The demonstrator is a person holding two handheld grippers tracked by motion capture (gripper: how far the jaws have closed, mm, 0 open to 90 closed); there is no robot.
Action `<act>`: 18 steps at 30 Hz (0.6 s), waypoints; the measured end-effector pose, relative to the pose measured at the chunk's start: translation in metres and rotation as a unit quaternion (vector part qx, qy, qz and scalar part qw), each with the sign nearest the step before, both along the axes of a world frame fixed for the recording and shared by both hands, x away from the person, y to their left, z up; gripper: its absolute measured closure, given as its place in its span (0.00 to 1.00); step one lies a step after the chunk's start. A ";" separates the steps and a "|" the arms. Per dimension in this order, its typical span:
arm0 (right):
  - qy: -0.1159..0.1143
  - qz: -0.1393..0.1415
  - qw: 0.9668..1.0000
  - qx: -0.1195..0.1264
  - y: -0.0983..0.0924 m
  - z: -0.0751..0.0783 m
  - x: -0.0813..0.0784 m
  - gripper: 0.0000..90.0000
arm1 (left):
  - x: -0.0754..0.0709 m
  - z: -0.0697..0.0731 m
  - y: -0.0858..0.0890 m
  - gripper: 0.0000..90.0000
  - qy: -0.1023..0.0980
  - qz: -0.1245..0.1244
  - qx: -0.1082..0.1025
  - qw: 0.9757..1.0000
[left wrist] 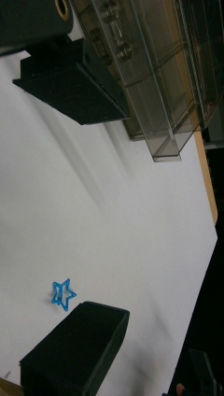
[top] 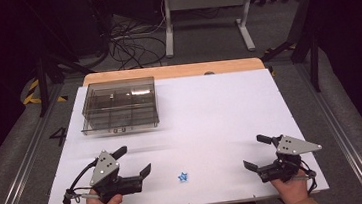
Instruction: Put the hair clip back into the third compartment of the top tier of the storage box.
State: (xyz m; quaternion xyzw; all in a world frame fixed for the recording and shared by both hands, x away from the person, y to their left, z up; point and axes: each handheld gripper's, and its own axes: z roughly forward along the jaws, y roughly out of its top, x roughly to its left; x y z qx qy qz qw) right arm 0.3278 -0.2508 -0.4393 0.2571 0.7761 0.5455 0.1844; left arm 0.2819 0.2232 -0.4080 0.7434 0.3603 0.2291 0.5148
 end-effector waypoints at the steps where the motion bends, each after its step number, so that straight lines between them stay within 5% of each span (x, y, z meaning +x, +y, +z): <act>1: 0.000 0.000 1.000 0.000 0.000 0.000 0.000 0.02 | 0.000 0.000 0.000 0.08 0.000 0.000 0.000 1.000; 18: -0.001 0.001 1.000 -0.001 0.000 0.000 0.000 0.02 | 0.013 0.000 -0.034 0.08 0.006 -0.039 0.016 0.999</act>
